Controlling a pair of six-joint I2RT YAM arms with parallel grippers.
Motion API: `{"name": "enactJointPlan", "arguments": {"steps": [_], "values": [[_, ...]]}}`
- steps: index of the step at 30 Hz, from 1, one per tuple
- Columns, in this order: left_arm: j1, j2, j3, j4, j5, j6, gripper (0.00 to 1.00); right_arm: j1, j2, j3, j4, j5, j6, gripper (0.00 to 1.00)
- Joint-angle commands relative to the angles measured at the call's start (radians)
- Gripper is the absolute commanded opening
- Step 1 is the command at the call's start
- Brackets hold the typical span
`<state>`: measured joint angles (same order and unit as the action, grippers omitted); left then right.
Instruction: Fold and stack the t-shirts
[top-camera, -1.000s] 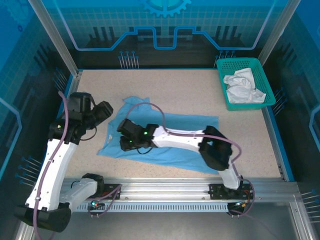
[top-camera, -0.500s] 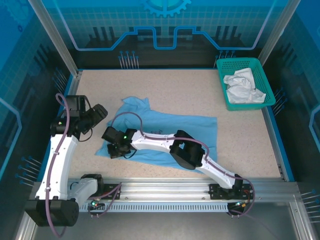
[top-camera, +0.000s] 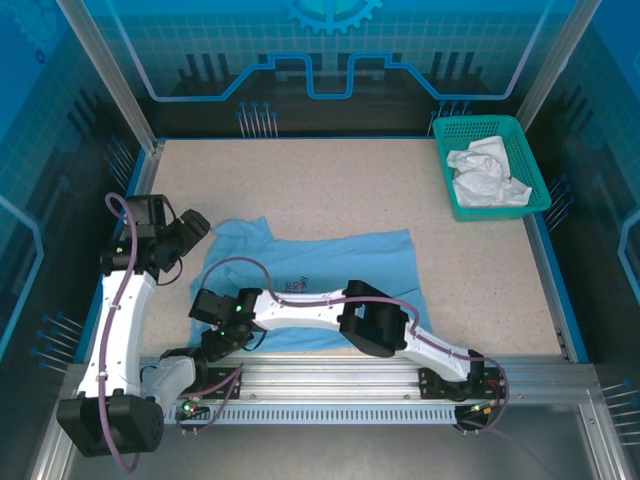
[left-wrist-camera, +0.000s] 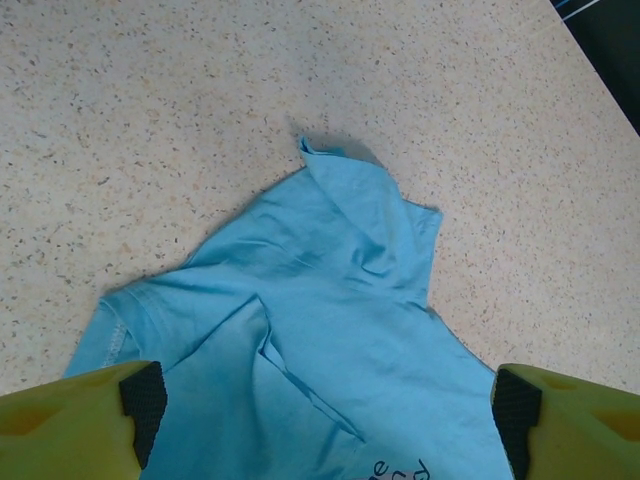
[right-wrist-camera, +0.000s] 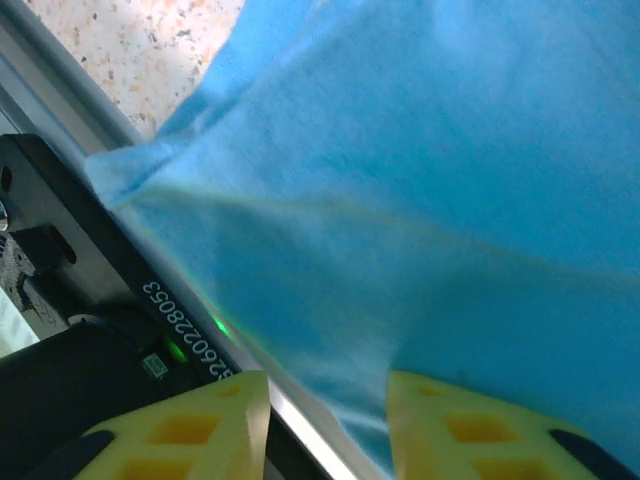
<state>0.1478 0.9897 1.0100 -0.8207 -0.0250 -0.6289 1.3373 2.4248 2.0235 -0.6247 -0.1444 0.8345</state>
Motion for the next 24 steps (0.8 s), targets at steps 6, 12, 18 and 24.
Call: {"name": "enactJointPlan", "arguments": {"steps": [6,12,18,24], "values": [[0.010,0.075,0.005,0.070,0.115,-0.020,0.86,-0.140,-0.054,0.129,-0.099,-0.017,-0.027,0.49],[-0.009,0.126,-0.007,0.081,0.185,-0.005,0.80,-0.244,-0.131,0.089,-0.119,0.037,-0.057,0.48],[-0.055,0.326,0.052,0.057,0.227,0.034,0.84,-0.438,-0.441,-0.350,0.011,0.137,-0.079,0.44],[-0.055,0.582,0.234,0.025,0.171,-0.025,0.85,-0.760,-0.743,-0.717,0.058,0.172,-0.211,0.55]]}}
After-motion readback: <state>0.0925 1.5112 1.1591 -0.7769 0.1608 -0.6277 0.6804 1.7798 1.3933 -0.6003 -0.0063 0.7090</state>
